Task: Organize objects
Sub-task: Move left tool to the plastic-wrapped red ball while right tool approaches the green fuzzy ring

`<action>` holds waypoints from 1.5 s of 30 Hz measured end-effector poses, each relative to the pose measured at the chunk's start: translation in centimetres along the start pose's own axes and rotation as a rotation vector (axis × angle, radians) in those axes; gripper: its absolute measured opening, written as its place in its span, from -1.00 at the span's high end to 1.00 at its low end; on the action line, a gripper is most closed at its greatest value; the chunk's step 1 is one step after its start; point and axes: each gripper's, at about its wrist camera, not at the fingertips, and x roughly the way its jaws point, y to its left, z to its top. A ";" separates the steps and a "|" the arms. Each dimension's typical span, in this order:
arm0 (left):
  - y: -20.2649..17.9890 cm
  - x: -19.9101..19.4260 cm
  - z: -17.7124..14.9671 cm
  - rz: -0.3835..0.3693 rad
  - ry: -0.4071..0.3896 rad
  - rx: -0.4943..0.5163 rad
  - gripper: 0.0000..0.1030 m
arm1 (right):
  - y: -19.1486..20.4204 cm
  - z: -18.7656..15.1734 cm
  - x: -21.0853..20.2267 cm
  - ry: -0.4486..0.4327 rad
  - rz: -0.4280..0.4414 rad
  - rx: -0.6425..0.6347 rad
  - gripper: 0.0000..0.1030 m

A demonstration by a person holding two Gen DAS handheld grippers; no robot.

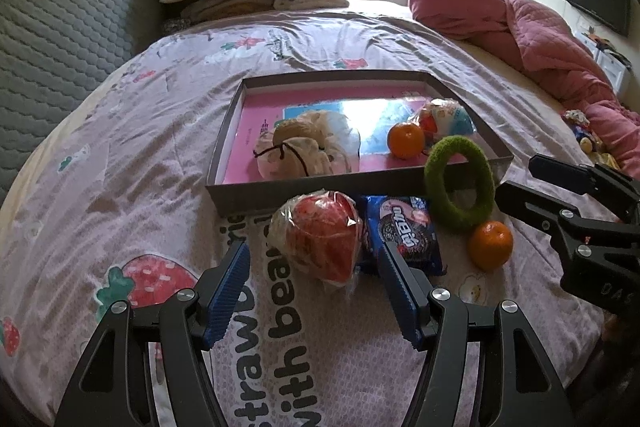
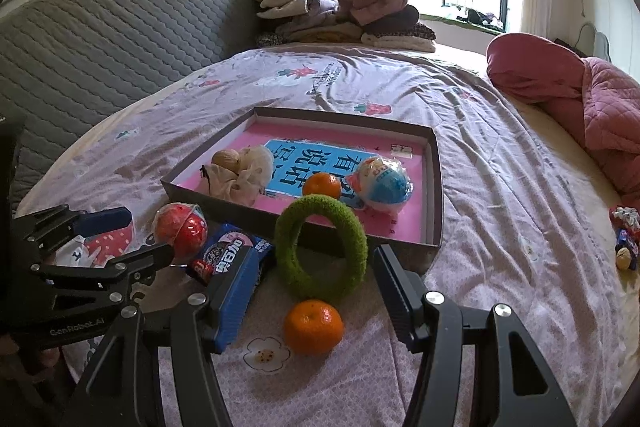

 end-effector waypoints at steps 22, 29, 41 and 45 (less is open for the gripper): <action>0.1 0.9 -0.5 -0.011 0.046 0.001 -0.32 | -0.9 -0.7 0.9 0.047 -0.014 0.035 -0.15; 0.3 1.3 -0.4 0.001 0.049 -0.005 -0.32 | -0.9 -0.8 1.3 0.052 -0.023 0.026 -0.15; 0.6 2.1 -0.1 0.015 0.048 -0.008 -0.32 | -1.0 -0.9 2.0 0.064 -0.041 0.013 -0.15; 0.6 2.4 0.0 0.020 0.050 -0.009 -0.32 | -1.2 -0.9 2.4 0.067 -0.054 0.016 -0.15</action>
